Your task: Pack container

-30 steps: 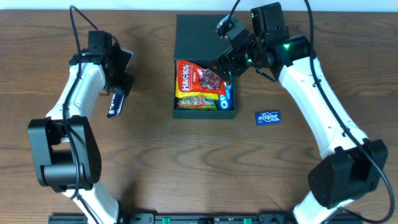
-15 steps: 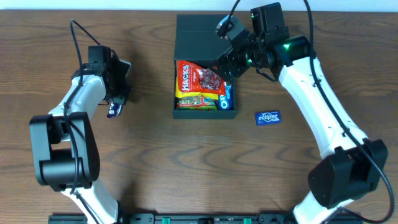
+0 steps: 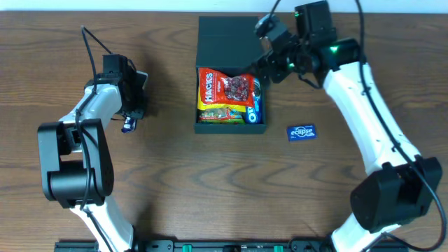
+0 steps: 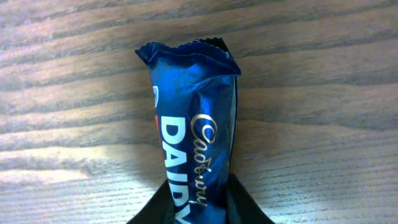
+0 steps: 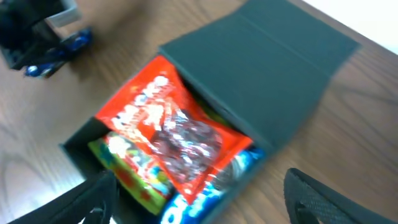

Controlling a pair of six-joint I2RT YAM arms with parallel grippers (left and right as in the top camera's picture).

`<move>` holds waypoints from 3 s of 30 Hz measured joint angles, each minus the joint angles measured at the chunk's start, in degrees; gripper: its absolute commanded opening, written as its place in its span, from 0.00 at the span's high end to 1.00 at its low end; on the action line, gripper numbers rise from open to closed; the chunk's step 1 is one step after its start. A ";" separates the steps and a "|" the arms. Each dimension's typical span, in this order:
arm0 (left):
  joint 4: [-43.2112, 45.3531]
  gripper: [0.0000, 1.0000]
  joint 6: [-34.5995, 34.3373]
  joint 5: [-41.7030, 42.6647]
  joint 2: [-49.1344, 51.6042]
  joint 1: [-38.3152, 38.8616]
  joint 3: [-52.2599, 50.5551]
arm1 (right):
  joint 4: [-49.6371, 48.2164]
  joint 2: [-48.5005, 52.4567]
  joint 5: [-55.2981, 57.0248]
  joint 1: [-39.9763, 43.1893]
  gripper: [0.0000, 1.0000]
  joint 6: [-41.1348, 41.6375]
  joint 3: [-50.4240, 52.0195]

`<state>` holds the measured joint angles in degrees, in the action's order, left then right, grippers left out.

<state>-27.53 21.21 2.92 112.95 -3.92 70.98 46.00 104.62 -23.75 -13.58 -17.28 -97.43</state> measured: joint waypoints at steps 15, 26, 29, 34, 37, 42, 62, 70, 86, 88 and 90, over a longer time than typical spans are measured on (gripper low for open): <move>-20.70 0.94 8.09 2.75 0.70 14.53 25.70 | 0.00 0.00 0.26 18.71 0.13 2.78 0.00; -28.09 0.93 34.29 4.42 -0.37 32.41 28.70 | -0.15 0.00 1.60 23.98 0.12 2.80 0.00; -28.02 0.89 36.33 4.42 -0.37 33.40 28.70 | -0.15 0.00 1.73 24.48 0.12 2.80 0.00; -27.65 0.90 37.79 4.70 -0.37 33.27 28.70 | -0.15 0.00 1.73 24.61 0.12 2.80 0.00; -27.17 0.92 38.16 6.93 -0.37 33.27 28.70 | -0.13 0.00 1.73 24.61 0.12 2.80 0.00; -23.71 0.85 38.25 12.37 -0.37 33.29 28.70 | -0.02 0.00 1.73 24.61 0.11 2.80 0.00; -2.99 0.94 -38.84 12.66 2.49 36.72 28.59 | 2.86 0.00 1.73 24.61 0.11 2.82 0.00; -2.49 0.94 -49.22 8.37 7.41 39.82 28.59 | 2.86 0.00 1.75 24.61 0.10 2.82 0.00; 1.49 0.23 -52.39 8.96 7.39 39.54 28.59 | 4.52 0.00 1.77 24.61 0.09 2.86 0.00; 1.62 0.23 -51.36 9.35 7.32 39.08 28.59 | 6.05 0.00 2.03 24.61 0.11 2.95 0.00; 1.60 0.23 -50.69 9.35 6.80 37.97 28.59 | 8.35 0.00 2.49 24.61 0.13 2.73 0.00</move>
<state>-25.93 -29.47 12.27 119.74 34.04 99.57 54.35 104.62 -21.26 11.03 -14.55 -97.43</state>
